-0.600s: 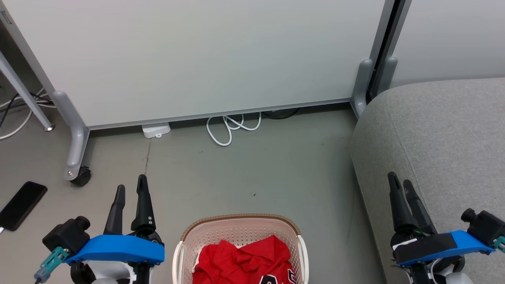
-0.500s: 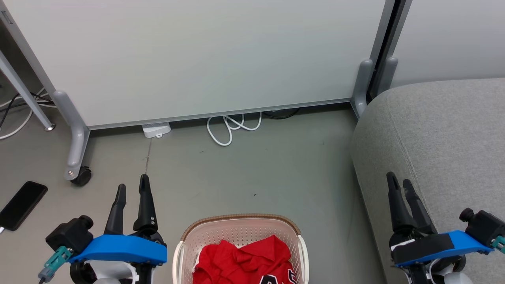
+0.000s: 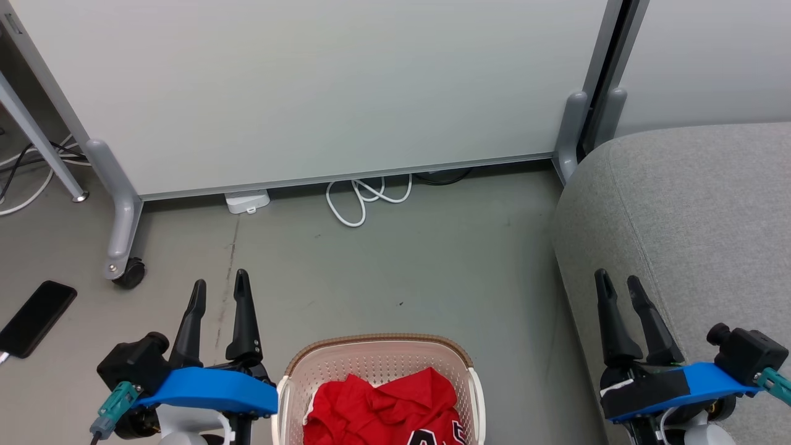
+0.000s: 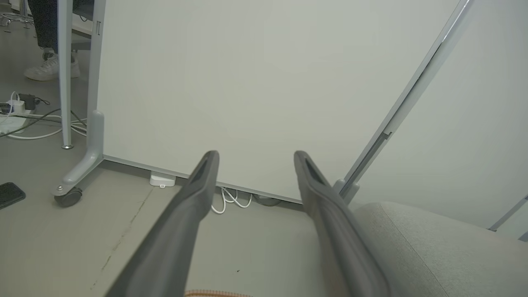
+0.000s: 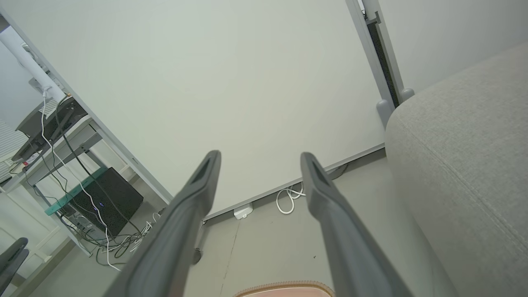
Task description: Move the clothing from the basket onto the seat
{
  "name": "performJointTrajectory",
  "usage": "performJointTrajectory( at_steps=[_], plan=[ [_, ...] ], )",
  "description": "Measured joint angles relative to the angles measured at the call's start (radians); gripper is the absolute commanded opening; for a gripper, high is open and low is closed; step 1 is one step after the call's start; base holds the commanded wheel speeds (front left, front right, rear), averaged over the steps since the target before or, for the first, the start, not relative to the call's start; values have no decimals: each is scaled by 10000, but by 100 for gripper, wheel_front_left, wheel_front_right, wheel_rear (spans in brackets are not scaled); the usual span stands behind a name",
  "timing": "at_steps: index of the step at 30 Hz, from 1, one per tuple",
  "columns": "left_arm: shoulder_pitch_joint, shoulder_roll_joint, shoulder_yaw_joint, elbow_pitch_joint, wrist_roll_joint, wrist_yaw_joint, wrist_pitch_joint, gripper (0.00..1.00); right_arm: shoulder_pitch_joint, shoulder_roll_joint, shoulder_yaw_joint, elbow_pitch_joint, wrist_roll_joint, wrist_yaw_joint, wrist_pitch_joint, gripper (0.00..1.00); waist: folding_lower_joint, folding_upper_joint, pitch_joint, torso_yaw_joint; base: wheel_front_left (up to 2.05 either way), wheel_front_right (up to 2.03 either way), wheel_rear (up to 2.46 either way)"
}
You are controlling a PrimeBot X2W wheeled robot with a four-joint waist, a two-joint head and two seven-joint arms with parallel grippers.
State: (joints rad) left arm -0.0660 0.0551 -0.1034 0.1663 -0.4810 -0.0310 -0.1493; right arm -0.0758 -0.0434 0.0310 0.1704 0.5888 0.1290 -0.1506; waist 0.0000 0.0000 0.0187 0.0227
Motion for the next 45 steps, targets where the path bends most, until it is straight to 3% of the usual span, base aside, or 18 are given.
performJointTrajectory(
  at_steps=[45],
  plan=[
    [-92, 21, -667, -84, 3881, 228, -978, 100, -135, -33, 345, 81, -3898, 4, -949, 100, 0, 0, 75, 177, 0, 0, 0]
  ],
)
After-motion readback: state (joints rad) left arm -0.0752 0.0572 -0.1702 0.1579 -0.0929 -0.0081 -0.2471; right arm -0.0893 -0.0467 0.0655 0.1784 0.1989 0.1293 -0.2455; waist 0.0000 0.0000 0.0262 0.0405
